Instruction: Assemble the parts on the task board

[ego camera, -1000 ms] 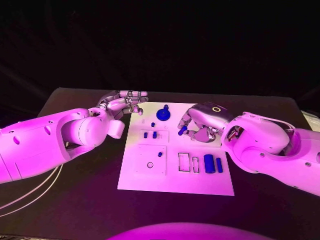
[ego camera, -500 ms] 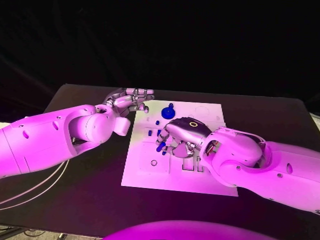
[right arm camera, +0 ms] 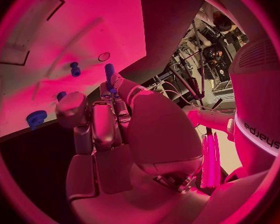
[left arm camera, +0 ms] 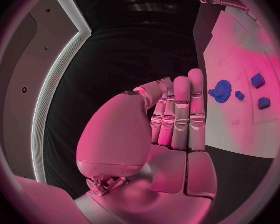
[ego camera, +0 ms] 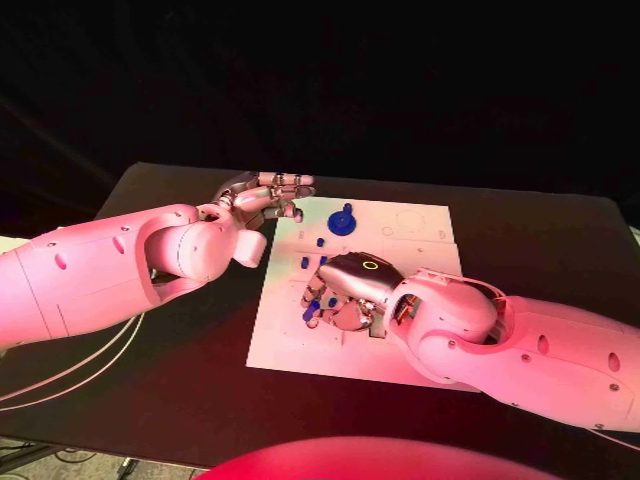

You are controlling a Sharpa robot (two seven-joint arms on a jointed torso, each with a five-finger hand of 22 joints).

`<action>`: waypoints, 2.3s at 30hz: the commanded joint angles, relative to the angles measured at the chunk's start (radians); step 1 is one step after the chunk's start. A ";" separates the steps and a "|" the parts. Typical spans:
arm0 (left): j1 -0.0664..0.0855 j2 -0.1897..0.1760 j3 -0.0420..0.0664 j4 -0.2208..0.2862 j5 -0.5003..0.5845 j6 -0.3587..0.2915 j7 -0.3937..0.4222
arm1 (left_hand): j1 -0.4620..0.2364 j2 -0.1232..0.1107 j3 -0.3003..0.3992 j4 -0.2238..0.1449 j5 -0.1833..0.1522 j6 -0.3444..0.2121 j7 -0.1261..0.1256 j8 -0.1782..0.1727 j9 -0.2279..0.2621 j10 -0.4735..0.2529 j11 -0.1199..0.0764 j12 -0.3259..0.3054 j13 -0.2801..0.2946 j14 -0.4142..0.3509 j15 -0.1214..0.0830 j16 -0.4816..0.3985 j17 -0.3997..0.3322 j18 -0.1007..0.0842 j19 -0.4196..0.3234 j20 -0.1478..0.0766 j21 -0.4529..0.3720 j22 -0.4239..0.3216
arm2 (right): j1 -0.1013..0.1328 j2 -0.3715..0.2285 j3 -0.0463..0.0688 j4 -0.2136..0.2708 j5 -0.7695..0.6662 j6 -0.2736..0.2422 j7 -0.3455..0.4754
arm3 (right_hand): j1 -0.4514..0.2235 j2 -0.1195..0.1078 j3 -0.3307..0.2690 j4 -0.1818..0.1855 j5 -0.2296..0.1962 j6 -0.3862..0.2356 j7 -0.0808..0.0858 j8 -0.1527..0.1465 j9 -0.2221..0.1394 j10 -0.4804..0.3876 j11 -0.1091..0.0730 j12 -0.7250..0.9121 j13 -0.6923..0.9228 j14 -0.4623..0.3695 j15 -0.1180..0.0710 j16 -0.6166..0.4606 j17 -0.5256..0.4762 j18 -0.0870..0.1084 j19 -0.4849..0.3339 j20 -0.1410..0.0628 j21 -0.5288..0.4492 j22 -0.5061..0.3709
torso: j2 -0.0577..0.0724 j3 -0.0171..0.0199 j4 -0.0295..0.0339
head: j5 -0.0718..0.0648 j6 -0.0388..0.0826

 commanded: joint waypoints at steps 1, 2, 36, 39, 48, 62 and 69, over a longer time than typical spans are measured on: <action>0.000 0.003 0.001 0.000 -0.004 0.010 0.008 | -0.008 -0.001 -0.001 -0.006 0.003 -0.006 0.003 -0.001 -0.001 -0.006 0.002 0.004 -0.002 -0.002 -0.002 -0.001 -0.001 0.010 -0.007 -0.003 0.004 0.001 | -0.003 0.004 -0.001 -0.011 -0.020 0.037 0.003 | 0.004 0.009 0.008 0.001 0.003 -0.001 0.005 -0.004 -0.002 0.048 -0.038 0.001 0.001 0.034 -0.004 0.003 -0.002 -0.005 0.002 0.001 0.002 -0.002 | 0.000 0.0001 -0.0011 | 0.000 -0.002; 0.000 0.003 0.001 0.000 -0.004 0.010 0.008 | -0.008 -0.001 -0.001 -0.006 0.003 -0.006 0.003 -0.001 -0.001 -0.006 0.002 0.004 -0.002 -0.002 -0.002 -0.001 -0.001 0.010 -0.007 -0.003 0.004 0.001 | -0.003 0.005 -0.001 -0.013 -0.023 0.039 0.001 | 0.003 0.009 0.008 0.001 0.002 -0.001 0.005 -0.004 -0.002 0.048 -0.038 0.000 0.001 0.034 -0.004 0.003 -0.002 -0.005 0.002 0.001 0.002 -0.002 | 0.000 0.0001 -0.0013 | 0.000 -0.002; 0.000 0.003 0.001 -0.004 -0.004 0.014 0.004 | -0.008 -0.001 -0.001 -0.006 0.003 -0.006 0.003 -0.001 -0.001 -0.006 0.002 0.004 -0.002 -0.002 -0.002 -0.001 -0.001 0.010 -0.007 -0.003 0.004 0.001 | -0.008 0.006 -0.004 -0.015 -0.056 0.095 -0.023 | -0.004 0.008 0.011 0.001 0.002 0.003 0.004 -0.003 -0.001 0.052 -0.038 -0.002 0.001 0.033 -0.004 0.003 -0.003 -0.005 0.000 0.002 0.003 -0.002 | -0.001 0.0000 -0.0006 | -0.003 -0.012; 0.000 0.003 0.001 -0.004 -0.004 0.014 0.004 | -0.008 -0.001 -0.001 -0.006 0.003 -0.006 0.003 -0.001 -0.001 -0.006 0.002 0.004 -0.002 -0.002 -0.002 -0.001 -0.001 0.010 -0.007 -0.003 0.004 0.001 | -0.008 0.011 -0.004 -0.015 -0.067 0.095 -0.032 | -0.006 0.008 0.012 0.001 0.002 0.004 0.004 -0.003 -0.001 0.053 -0.038 -0.002 0.002 0.033 -0.004 0.002 -0.004 -0.005 -0.001 0.002 0.003 -0.001 | -0.001 -0.0004 -0.0017 | -0.004 -0.011; 0.000 0.005 0.001 -0.003 -0.004 0.013 0.003 | -0.011 0.001 -0.001 -0.006 0.003 -0.007 0.003 0.000 -0.001 -0.008 0.002 0.005 -0.001 -0.002 -0.002 0.000 -0.002 0.010 -0.008 -0.002 0.005 0.002 | -0.011 0.038 -0.009 -0.027 -0.083 0.132 -0.056 | -0.045 -0.014 0.005 0.008 0.007 -0.017 0.010 -0.014 -0.006 0.030 -0.030 -0.026 -0.002 0.028 0.003 -0.008 -0.020 -0.002 -0.015 0.008 -0.009 -0.022 | 0.000 -0.0007 0.0003 | -0.005 -0.012; 0.000 0.004 0.001 -0.002 -0.004 0.017 0.000 | -0.010 0.000 -0.001 -0.007 0.003 -0.007 0.003 0.001 -0.001 -0.008 0.002 0.006 -0.001 -0.003 -0.002 0.000 -0.002 0.010 -0.009 -0.002 0.005 0.002 | -0.019 0.037 -0.013 -0.029 -0.077 0.037 -0.061 | -0.114 -0.076 -0.108 0.036 0.033 -0.164 0.031 -0.015 -0.013 -0.178 0.006 -0.063 0.000 -0.012 0.034 -0.114 -0.160 0.028 -0.101 0.036 -0.133 -0.194 | -0.001 -0.0005 -0.0002 | -0.007 -0.013; 0.000 0.002 0.001 -0.003 -0.004 0.019 -0.001 | -0.010 0.000 -0.001 -0.008 0.003 -0.008 0.003 0.001 -0.001 -0.008 0.002 0.006 -0.001 -0.003 -0.002 0.000 -0.002 0.010 -0.009 -0.002 0.005 0.003 | -0.025 -0.008 -0.009 0.011 -0.013 -0.174 -0.015 | -0.122 -0.081 -0.191 0.052 0.031 -0.192 0.041 -0.014 -0.011 -0.201 0.011 -0.035 0.002 -0.021 0.036 -0.156 -0.219 0.037 -0.117 0.040 -0.180 -0.256 | -0.001 0.0018 -0.0018 | -0.009 -0.013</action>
